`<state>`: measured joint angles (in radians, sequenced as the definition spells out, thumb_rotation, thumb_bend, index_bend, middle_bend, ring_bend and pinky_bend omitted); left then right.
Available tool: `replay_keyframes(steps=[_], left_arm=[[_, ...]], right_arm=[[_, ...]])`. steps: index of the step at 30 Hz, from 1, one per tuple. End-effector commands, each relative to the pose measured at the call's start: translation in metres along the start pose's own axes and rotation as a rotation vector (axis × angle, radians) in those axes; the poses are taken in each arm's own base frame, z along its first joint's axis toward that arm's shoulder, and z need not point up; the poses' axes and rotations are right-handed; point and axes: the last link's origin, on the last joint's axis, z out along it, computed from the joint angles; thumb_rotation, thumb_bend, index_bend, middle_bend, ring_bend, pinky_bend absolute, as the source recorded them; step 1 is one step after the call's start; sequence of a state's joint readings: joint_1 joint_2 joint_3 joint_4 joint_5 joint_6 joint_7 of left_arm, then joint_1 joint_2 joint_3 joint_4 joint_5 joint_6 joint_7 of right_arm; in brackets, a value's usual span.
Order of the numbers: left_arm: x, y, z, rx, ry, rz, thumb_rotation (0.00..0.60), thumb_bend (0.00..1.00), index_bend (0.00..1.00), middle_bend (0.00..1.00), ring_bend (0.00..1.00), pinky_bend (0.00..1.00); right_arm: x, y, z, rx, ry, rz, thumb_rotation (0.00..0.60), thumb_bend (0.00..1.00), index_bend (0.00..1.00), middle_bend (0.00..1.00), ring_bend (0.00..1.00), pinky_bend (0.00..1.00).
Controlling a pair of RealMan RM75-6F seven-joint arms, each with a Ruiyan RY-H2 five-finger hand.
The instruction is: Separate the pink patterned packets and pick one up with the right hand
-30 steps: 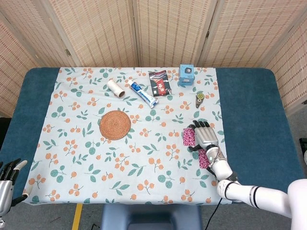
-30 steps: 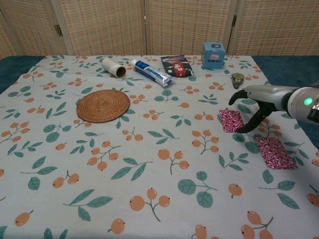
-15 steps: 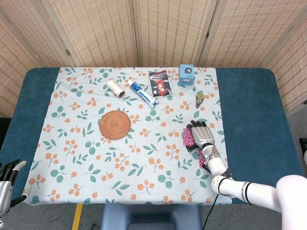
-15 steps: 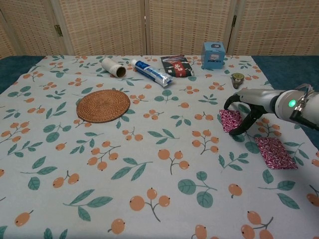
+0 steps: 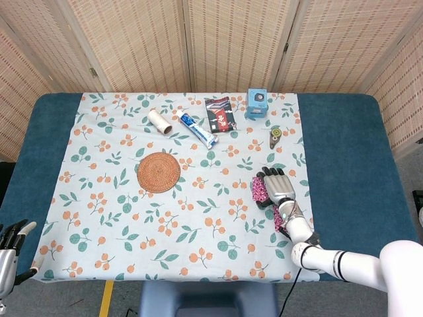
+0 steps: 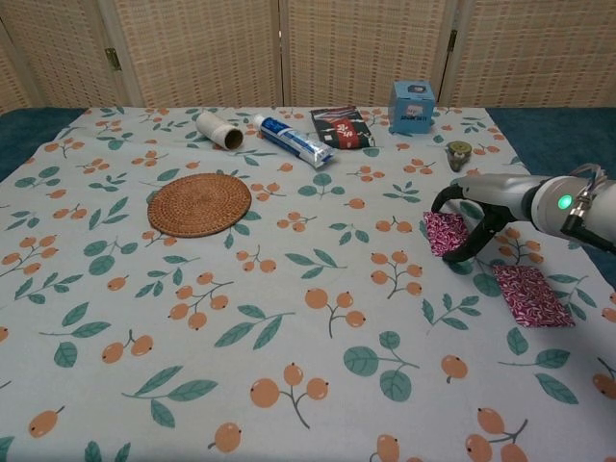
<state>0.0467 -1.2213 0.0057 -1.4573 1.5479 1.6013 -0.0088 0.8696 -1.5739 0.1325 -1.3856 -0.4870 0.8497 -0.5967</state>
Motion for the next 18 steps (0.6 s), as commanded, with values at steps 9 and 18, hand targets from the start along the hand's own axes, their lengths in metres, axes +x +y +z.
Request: replay_keyframes(steps=[9,18], left_arm=[[-0.001,-0.001,0.000,0.001,-0.003,-0.001,0.600,0.33,0.19,0.14,0.15,0.00],[-0.001,-0.001,0.000,0.002,-0.002,-0.001,0.600,0.33,0.19,0.14,0.15,0.00]], right_arm=[[0.001,0.004,-0.003,-0.009,0.011,0.007,0.488,0.26,0.22,0.09,0.00,0.00],[0.012,0.012,-0.015,0.003,0.039,0.021,0.488,0.26,0.22,0.09,0.00,0.00]])
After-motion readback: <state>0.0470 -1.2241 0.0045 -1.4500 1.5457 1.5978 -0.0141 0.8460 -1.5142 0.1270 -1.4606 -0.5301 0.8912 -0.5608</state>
